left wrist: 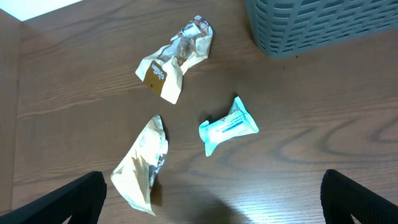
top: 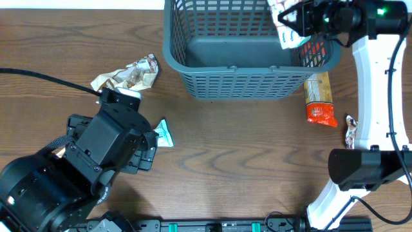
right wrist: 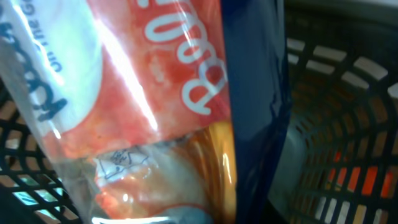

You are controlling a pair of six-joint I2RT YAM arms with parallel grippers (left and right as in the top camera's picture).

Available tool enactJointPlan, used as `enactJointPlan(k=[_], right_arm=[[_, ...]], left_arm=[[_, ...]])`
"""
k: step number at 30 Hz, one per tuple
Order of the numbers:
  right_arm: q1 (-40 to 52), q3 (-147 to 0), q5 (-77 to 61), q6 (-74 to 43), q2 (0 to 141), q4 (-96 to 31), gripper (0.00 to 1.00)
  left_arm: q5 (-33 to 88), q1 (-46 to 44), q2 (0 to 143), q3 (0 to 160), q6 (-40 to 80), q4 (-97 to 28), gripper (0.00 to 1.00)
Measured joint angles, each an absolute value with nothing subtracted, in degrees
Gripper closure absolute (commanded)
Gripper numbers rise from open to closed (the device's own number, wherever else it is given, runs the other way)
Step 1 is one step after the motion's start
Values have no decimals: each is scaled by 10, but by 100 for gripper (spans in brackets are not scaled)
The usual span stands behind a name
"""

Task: Pack container
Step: 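Lift the tissue pack and drop it into the basket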

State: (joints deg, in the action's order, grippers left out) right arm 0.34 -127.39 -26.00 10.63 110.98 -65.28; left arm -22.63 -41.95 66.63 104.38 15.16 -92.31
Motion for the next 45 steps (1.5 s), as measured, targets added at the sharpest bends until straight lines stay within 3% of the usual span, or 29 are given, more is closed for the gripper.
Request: enactJointPlan(k=[12,19,21,31,33,40,43,45], right_arm=[[9,-1149,-204,108,1114,-617,98],[9,-1127,-196,108,1116,-601,74],[9,-1127,-197,108,1116,-594,61],[9,-1127,-185,104,1116,-550,48],[9,-1127,-183,100,1116,-545,39],[9,-1127,-182,90,1116,-532,31],[9,-1127,-182,80,1116,-524,12],[9,-1127,-181,73,1116,-513,6]], left_arm=[[-226,-420,666,1044,152,-923,1],[-226,-420,666,1044,152,-923,1],[-226,-420,666,1044,152,-923,1],[-226,-420,666,1044,152,-923,1],[-226,-420,666,1044,152,-923,1],[-226,-420,666,1044,152,-923,1],[-226,-420,666,1044,152,-923,1],[-226,-420,666,1044,152,-923,1]])
